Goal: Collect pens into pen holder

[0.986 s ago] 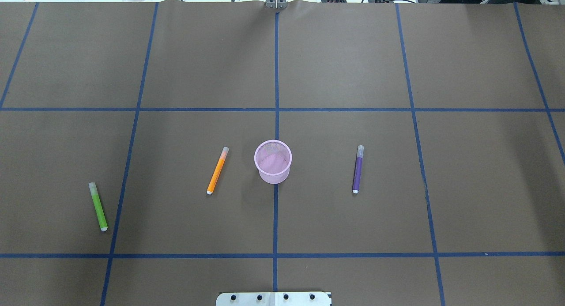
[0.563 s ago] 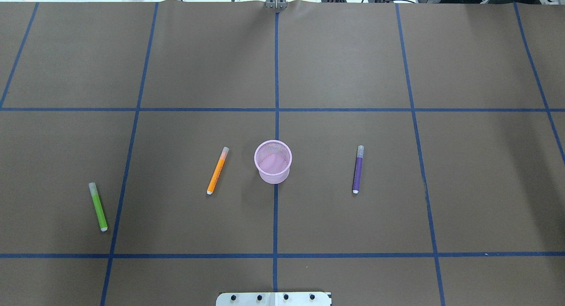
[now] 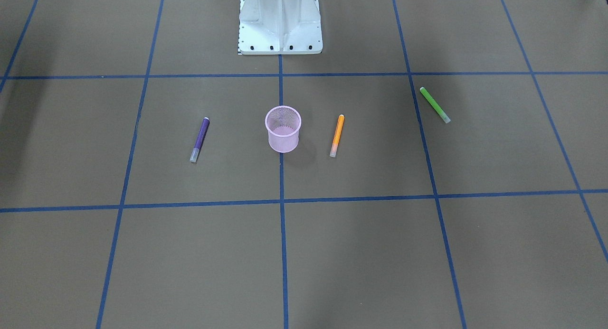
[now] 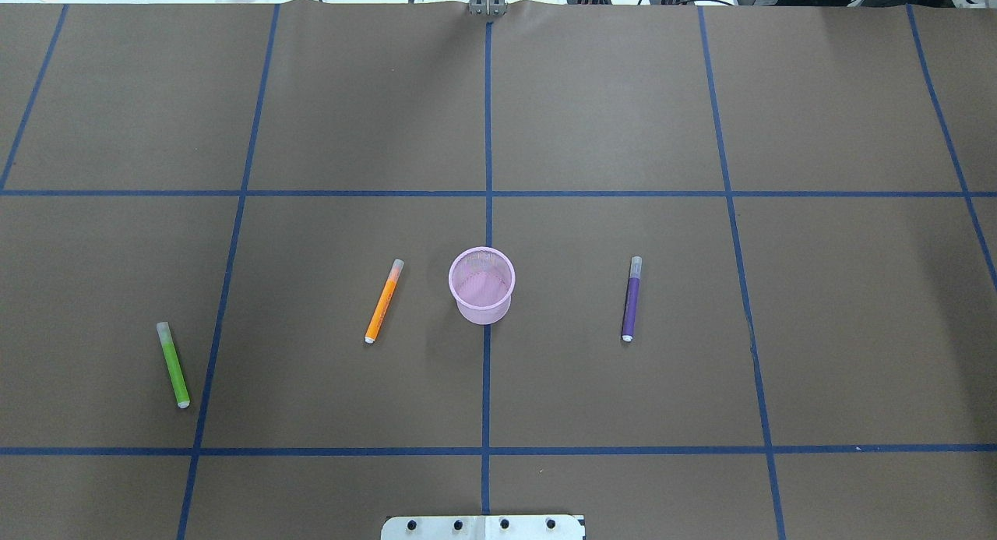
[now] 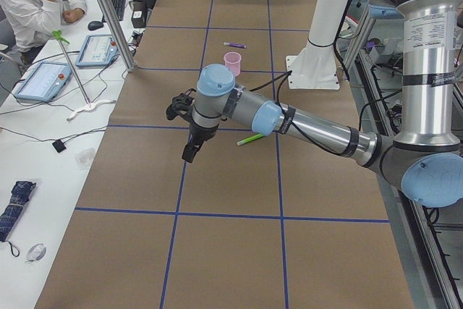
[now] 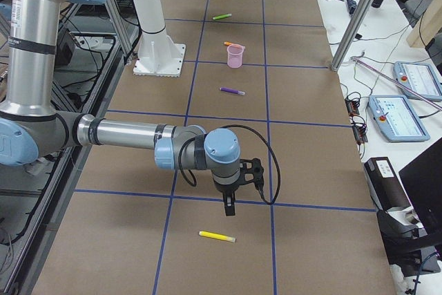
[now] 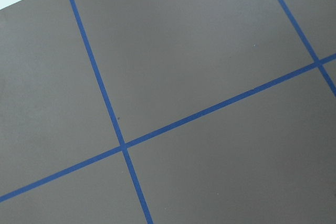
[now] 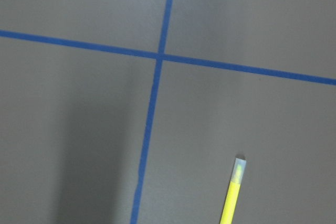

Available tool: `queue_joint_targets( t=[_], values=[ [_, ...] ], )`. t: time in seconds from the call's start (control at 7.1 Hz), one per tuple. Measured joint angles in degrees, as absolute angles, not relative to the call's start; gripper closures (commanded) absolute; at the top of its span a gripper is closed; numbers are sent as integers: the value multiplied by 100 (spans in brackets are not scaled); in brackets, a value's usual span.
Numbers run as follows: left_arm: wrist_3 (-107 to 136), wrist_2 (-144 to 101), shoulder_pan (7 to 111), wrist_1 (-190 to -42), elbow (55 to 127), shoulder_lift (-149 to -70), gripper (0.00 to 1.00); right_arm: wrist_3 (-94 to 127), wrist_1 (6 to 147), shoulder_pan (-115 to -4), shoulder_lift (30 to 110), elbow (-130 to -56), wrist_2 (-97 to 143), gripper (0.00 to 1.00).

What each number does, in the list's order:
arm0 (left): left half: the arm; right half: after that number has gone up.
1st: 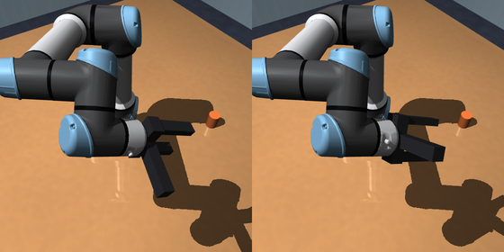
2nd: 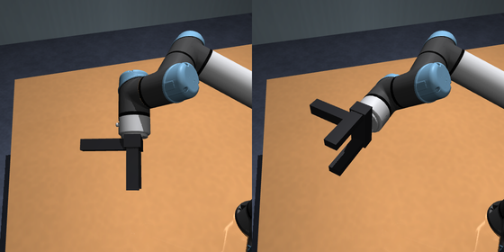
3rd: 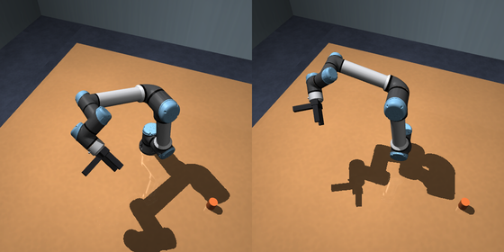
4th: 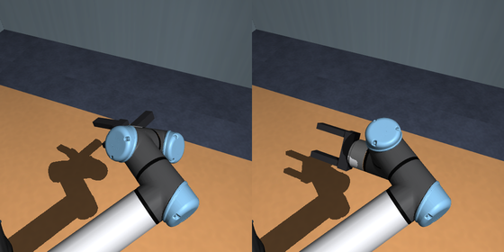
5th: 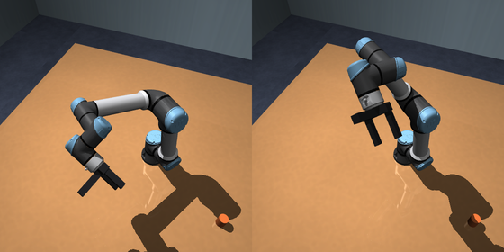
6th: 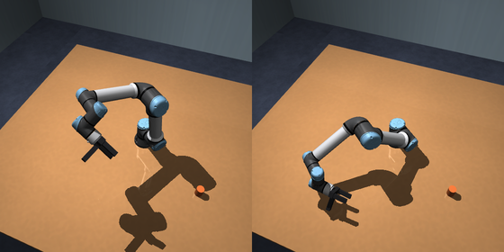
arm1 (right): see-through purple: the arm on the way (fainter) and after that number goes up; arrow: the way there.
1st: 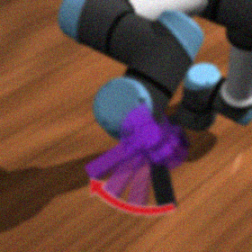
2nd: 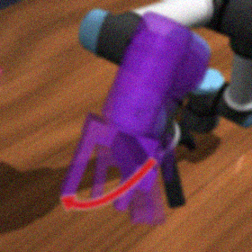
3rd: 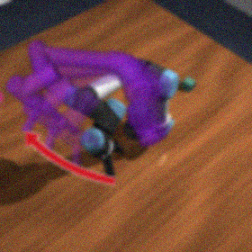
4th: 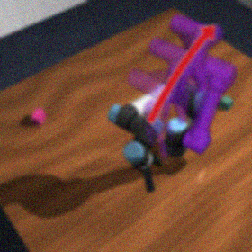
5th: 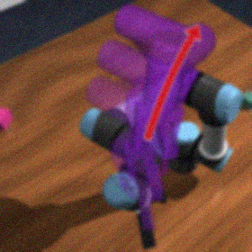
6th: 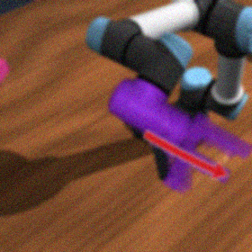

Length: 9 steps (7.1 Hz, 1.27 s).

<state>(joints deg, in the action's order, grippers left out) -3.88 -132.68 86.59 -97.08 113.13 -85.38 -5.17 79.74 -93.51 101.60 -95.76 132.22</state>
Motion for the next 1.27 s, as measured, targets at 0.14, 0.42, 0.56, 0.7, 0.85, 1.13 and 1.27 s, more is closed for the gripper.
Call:
queue_joint_targets(
  t=[0.14, 0.42, 0.56, 0.7, 0.85, 1.13, 1.27],
  values=[
    [-392, -13270, 8657, -9717, 11325, -8553, 0, -151, 7135, -9349, 10172, -8918, 13229, 2],
    [-390, -13272, 8657, -9819, 11314, -8558, 0, 721, 5548, -9266, 10096, -7709, 13204, 5],
    [-388, -13272, 8657, -9855, 11302, -8555, 0, 934, 5244, -9170, 10043, -7411, 13158, 6],
    [-389, -13271, 8657, -9870, 11298, -8553, 0, 1195, 5079, -8984, 10015, -7284, 13039, 9],
    [-392, -13271, 8657, -9876, 11298, -8552, 0, 1497, 4927, -8729, 9993, -7236, 12863, 15],
    [-395, -13271, 8657, -9879, 11304, -8552, 0, 1895, 4753, -8327, 9963, -7194, 12608, 32],
    [-395, -13271, 8657, -9879, 11306, -8552, 0, 1956, 4722, -8242, 9946, -7137, 12565, 38]
  ],
)
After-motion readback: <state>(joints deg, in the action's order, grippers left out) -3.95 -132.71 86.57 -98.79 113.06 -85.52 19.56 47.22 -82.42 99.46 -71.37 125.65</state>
